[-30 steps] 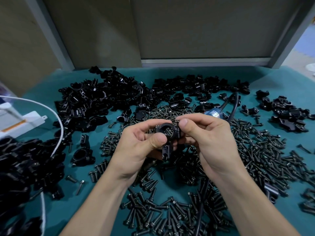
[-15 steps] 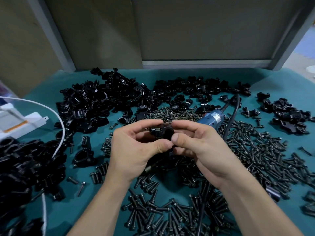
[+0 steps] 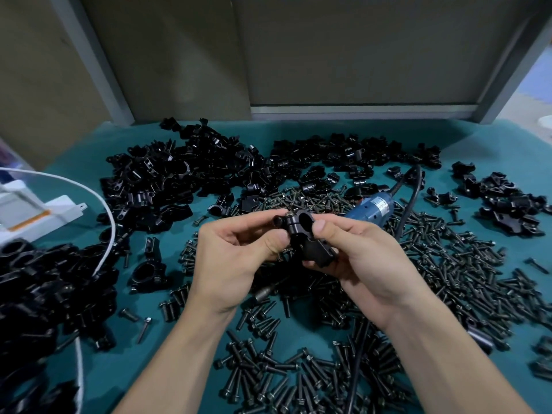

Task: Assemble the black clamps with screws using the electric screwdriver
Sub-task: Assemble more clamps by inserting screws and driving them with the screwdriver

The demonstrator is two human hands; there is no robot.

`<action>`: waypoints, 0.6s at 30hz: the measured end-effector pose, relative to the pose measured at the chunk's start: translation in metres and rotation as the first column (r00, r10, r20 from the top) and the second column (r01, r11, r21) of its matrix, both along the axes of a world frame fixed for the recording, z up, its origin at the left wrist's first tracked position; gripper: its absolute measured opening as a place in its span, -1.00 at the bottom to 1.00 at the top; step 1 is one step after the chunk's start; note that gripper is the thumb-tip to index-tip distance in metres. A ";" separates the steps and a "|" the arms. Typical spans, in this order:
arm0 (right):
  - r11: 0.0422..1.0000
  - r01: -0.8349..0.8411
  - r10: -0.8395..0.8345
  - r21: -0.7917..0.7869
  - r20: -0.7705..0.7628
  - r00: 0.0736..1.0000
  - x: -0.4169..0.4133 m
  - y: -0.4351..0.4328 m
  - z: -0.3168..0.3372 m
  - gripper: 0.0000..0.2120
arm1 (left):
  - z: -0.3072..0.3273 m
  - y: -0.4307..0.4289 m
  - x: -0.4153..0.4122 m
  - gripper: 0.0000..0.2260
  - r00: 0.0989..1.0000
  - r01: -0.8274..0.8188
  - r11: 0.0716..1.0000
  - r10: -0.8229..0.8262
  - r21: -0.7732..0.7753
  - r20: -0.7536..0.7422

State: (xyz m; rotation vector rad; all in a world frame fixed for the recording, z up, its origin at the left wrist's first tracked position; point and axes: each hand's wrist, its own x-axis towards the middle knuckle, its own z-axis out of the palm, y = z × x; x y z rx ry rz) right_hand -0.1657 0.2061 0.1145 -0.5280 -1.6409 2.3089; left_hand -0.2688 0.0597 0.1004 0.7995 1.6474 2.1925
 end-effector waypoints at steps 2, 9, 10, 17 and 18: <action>0.999 -0.014 0.013 0.041 0.009 1.000 0.000 -0.001 -0.001 -0.74 | -0.002 0.000 -0.001 -0.73 0.999 -0.029 1.000 0.029 0.002 -0.019; 0.981 -0.192 0.194 0.034 -0.073 0.978 -0.001 -0.009 -0.002 -0.74 | -0.011 0.001 -0.004 -0.70 0.971 -0.214 0.956 0.186 -0.198 -0.153; 0.981 -0.191 0.193 0.033 -0.086 0.977 -0.001 -0.010 -0.002 -0.70 | -0.012 0.001 -0.005 -0.72 0.974 -0.207 0.955 0.181 -0.211 -0.136; 0.979 -0.153 0.159 0.139 -0.035 0.987 0.000 -0.011 -0.001 -0.61 | -0.008 -0.006 -0.007 -0.52 0.876 0.482 0.850 -0.466 -0.212 0.124; 0.976 -0.160 0.167 0.146 -0.036 0.985 0.000 -0.011 -0.001 -0.59 | -0.007 -0.007 -0.007 -0.49 0.857 0.516 0.828 -0.502 -0.220 0.120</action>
